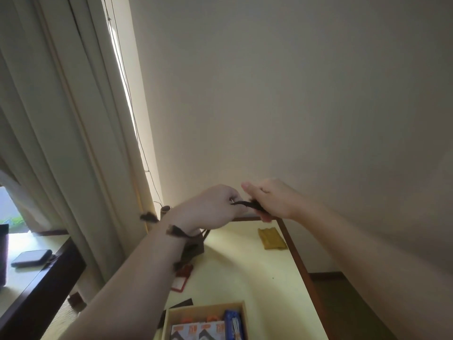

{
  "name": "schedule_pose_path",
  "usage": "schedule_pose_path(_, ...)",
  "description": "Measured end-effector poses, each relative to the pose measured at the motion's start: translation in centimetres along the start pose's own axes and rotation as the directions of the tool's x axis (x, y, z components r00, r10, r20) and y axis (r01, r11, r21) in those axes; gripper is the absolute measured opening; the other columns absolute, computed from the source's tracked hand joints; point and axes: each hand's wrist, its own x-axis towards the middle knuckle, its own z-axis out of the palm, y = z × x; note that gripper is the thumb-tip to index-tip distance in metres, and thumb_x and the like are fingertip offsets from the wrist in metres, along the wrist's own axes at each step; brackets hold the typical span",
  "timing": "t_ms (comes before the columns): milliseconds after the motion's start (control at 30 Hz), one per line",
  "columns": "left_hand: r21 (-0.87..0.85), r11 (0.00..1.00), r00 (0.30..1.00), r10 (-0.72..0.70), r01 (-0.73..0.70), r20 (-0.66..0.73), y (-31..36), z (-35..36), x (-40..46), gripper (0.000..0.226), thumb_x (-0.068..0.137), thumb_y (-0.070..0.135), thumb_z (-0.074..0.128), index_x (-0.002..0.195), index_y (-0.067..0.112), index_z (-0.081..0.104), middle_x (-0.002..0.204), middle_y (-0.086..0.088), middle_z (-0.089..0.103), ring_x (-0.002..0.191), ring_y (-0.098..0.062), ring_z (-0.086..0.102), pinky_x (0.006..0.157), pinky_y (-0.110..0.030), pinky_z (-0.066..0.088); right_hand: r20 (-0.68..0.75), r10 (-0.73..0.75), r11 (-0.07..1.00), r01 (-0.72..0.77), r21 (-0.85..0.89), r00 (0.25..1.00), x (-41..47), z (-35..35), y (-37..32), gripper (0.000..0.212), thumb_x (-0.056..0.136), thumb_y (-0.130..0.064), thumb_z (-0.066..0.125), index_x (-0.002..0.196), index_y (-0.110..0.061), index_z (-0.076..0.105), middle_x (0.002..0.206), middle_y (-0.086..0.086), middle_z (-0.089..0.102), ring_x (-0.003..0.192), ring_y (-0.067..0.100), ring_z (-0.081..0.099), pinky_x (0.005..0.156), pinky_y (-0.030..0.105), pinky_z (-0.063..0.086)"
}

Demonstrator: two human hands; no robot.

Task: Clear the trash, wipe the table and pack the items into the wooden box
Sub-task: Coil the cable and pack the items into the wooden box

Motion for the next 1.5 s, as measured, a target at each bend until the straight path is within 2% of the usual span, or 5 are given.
schedule_pose_path(267, -0.322, 0.945, 0.958, 0.035, 0.061, 0.286, -4.7, 1.4, -0.7, 0.022, 0.099, 0.036, 0.069, 0.102, 0.014, 0.075, 0.086, -0.002, 0.075, 0.076, -0.013, 0.068, 0.078, -0.024, 0.058, 0.572, 0.112, 0.592, -0.517, 0.618, 0.812, -3.7, 3.2, 1.0, 0.064, 0.097, -0.066, 0.055, 0.077, -0.005, 0.055, 0.052, 0.005, 0.053, 0.04, 0.018, 0.053, 0.057, 0.031, 0.052)
schedule_pose_path(533, -0.978, 0.095, 0.973, -0.161, 0.184, 0.167, -7.8, 12.9, -3.0, 0.046, 0.085, 0.041, 0.079, 0.105, 0.002, 0.067, 0.114, -0.024, 0.063, 0.104, -0.037, 0.061, 0.099, -0.047, 0.052, 0.359, -0.222, -0.051, -0.378, 0.924, 0.907, -5.6, 8.5, 0.3, 0.04, 0.095, -0.03, 0.069, 0.06, -0.016, 0.056, 0.042, -0.004, 0.047, 0.034, 0.008, 0.045, 0.054, 0.026, 0.053)
schedule_pose_path(867, -0.525, 0.644, 0.674, -0.719, 0.557, -0.167, -12.0, 21.6, -10.6, 0.029, 0.107, 0.029, 0.055, 0.088, 0.017, 0.073, 0.072, -0.001, 0.074, 0.062, -0.012, 0.072, 0.065, -0.035, 0.063, 0.425, 0.07, 0.36, -0.42, 0.833, 0.903, -6.8, 8.5, 0.1, 0.031, 0.099, -0.033, 0.07, 0.073, -0.017, 0.069, 0.063, 0.003, 0.058, 0.052, 0.016, 0.05, 0.067, 0.033, 0.057)
schedule_pose_path(1033, -0.518, 0.853, 0.77, -0.29, -0.062, -0.568, -6.8, 16.6, -9.4, 0.055, 0.103, 0.067, 0.033, 0.141, 0.035, 0.055, 0.133, 0.017, 0.064, 0.121, -0.008, 0.064, 0.097, -0.037, 0.056, 0.56, -0.044, 0.551, -0.447, 0.704, 0.827, -6.2, 10.2, 0.1, 0.039, 0.101, -0.037, 0.067, 0.069, -0.013, 0.066, 0.062, 0.005, 0.059, 0.05, 0.015, 0.053, 0.068, 0.034, 0.054)
schedule_pose_path(1500, -0.894, 0.101, 0.638, -0.736, 0.436, 0.228, -13.0, 21.7, -5.8, 0.043, 0.106, 0.046, 0.053, 0.117, 0.01, 0.073, 0.101, -0.011, 0.079, 0.105, -0.026, 0.074, 0.104, -0.047, 0.055, 0.568, 0.43, -0.008, -0.626, 0.78, 0.702, -3.6, 24.3, 3.7, 0.029, 0.091, -0.029, 0.07, 0.103, -0.002, 0.07, 0.095, 0.02, 0.073, 0.085, 0.032, 0.071, 0.077, 0.043, 0.063)
